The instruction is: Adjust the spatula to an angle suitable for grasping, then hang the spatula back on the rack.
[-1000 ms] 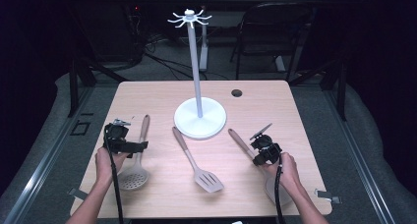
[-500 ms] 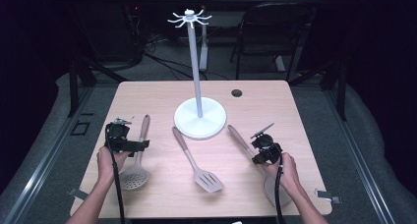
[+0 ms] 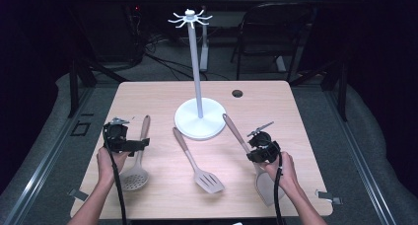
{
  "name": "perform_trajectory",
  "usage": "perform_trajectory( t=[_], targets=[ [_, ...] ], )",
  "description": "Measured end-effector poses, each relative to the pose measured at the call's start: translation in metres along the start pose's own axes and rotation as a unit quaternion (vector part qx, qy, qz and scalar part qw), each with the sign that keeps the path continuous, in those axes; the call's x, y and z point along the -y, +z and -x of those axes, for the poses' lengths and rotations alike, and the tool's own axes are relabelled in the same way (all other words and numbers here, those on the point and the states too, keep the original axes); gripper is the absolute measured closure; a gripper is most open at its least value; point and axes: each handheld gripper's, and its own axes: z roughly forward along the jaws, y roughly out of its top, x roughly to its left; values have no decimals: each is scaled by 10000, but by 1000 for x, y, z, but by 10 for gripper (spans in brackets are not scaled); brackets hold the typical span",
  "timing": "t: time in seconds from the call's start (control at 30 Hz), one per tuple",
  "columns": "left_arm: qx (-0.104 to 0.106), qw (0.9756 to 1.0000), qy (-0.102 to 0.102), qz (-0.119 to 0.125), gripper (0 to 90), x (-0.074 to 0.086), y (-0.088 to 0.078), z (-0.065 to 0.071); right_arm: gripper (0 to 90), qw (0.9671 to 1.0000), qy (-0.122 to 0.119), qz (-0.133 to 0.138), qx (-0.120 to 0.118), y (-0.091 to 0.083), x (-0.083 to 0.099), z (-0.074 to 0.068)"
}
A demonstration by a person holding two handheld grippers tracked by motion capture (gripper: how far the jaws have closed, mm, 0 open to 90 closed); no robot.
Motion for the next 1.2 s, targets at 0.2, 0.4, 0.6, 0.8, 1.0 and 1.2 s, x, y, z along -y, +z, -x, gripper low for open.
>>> perform_trajectory(
  t=[0.2,0.4,0.6,0.8,1.0,1.2],
  targets=[
    [-2,9999,-51,156,1,0,-5,3,788,9994,-155,304,-24,-9,-9,-9],
    [35,9997,-37,249,1,-3,-7,10,788,9981,-242,559,-123,-12,-24,-18],
    [201,9990,-16,411,1,-11,-11,21,788,9963,-413,729,-163,-14,-32,-27],
    [534,9965,151,620,3,-26,-13,46,788,9944,-509,916,-170,-17,-41,-32],
    [862,9933,333,698,11,-40,-7,73,788,9934,-613,958,-131,-21,-46,-36],
    [1226,9889,459,704,30,-47,4,98,788,9919,-690,1059,-107,-25,-48,-38]
  ],
)
